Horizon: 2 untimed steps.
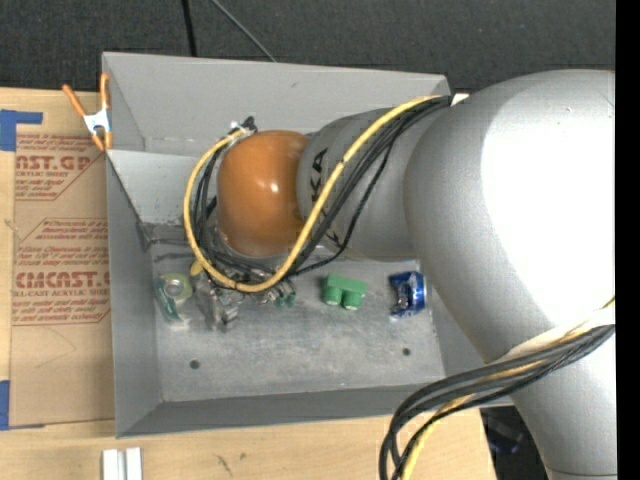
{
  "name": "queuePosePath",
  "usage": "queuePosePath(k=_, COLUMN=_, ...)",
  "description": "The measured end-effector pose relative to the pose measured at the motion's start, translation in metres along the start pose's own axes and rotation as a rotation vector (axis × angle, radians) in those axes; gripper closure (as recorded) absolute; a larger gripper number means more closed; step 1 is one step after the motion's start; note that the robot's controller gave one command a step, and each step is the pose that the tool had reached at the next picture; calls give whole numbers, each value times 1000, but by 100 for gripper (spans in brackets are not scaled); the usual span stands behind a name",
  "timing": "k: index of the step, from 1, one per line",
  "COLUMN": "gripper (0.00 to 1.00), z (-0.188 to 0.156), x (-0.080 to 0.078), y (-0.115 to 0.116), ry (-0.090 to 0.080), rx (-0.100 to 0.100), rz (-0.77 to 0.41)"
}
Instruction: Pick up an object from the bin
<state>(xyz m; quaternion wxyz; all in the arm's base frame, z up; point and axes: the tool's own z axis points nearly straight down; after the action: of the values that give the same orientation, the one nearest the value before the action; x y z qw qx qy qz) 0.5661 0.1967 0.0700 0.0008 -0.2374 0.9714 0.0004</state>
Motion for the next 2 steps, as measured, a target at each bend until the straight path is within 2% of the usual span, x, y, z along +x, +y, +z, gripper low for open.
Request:
queuePosePath(k=1, gripper=0, z=0, x=1, y=-3, ry=4, rx=4, rz=4)
queuePosePath(k=2, gripper=0, z=-91, x=23, y=6, ry=-6, rx=1, rz=-178)
